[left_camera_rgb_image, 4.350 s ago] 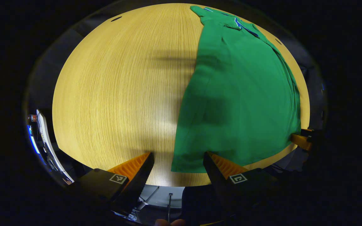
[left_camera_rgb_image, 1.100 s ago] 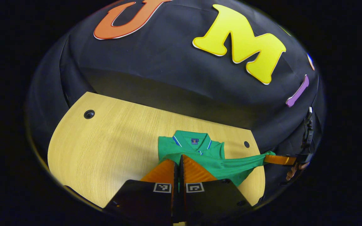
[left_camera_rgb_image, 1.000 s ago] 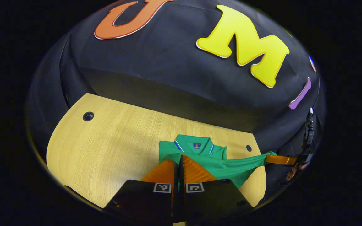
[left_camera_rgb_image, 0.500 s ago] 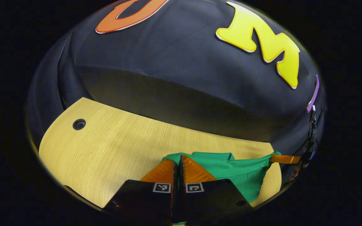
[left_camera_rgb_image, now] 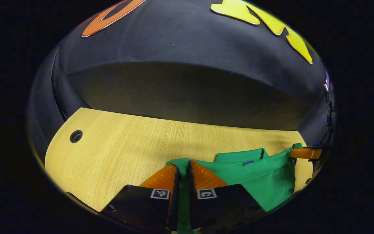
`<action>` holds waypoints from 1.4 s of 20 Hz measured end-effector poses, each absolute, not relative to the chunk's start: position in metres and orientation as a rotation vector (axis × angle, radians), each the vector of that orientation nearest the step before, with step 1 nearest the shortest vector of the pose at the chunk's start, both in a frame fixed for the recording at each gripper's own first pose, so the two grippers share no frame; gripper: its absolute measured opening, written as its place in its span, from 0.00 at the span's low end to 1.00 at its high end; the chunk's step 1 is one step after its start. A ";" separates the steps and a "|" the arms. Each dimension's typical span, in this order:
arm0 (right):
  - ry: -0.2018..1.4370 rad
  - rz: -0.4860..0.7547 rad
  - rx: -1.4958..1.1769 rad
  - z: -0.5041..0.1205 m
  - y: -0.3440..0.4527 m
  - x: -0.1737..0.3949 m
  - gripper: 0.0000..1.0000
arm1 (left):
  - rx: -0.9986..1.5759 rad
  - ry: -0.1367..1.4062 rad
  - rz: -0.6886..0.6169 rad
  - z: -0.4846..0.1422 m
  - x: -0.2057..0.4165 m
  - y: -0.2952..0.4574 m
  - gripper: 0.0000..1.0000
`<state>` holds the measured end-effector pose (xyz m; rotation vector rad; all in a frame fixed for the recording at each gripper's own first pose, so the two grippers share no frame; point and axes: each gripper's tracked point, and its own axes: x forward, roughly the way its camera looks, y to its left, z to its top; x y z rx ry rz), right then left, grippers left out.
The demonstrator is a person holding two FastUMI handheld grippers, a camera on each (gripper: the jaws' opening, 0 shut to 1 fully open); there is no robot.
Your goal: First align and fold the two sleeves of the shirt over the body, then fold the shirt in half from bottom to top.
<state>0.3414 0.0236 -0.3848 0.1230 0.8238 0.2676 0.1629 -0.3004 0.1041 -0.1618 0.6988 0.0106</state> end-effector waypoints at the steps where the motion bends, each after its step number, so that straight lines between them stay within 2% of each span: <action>1: 0.820 0.250 0.124 -0.386 0.020 0.341 0.53 | -0.154 0.712 0.012 0.103 0.161 -0.301 0.45; 2: 0.813 0.235 0.133 -0.382 0.018 0.341 0.76 | -0.143 0.713 0.028 0.109 0.156 -0.298 0.72; 3: 0.805 0.216 0.136 -0.380 0.014 0.341 0.77 | -0.137 0.702 0.043 0.107 0.164 -0.294 1.00; 4: 0.793 0.197 0.134 -0.376 0.010 0.340 0.84 | -0.139 0.679 0.053 0.116 0.164 -0.291 1.00; 8: 0.729 0.148 0.113 -0.346 -0.004 0.326 0.96 | -0.128 0.609 0.078 0.152 0.160 -0.285 1.00; 13: 0.606 0.141 0.102 -0.275 -0.008 0.289 0.96 | -0.170 0.505 0.091 0.222 0.141 -0.283 1.00; 14: 0.573 0.139 0.103 -0.257 -0.009 0.279 0.93 | -0.177 0.482 0.093 0.240 0.132 -0.284 1.00; 16: 0.506 0.136 0.098 -0.218 -0.015 0.255 0.96 | -0.187 0.425 0.099 0.281 0.112 -0.286 1.00; 20: 0.361 0.121 0.073 -0.137 -0.025 0.194 0.96 | -0.146 0.320 0.087 0.362 0.059 -0.295 0.98; 21: 0.328 0.115 0.066 -0.119 -0.026 0.177 0.92 | -0.130 0.292 0.077 0.386 0.044 -0.301 0.98; 23: 0.268 0.099 0.043 -0.091 -0.033 0.146 0.96 | -0.104 0.253 0.062 0.420 0.012 -0.307 0.98; 28: 0.198 0.089 0.046 -0.058 -0.024 0.059 0.96 | -0.070 0.201 0.029 0.452 -0.068 -0.322 0.98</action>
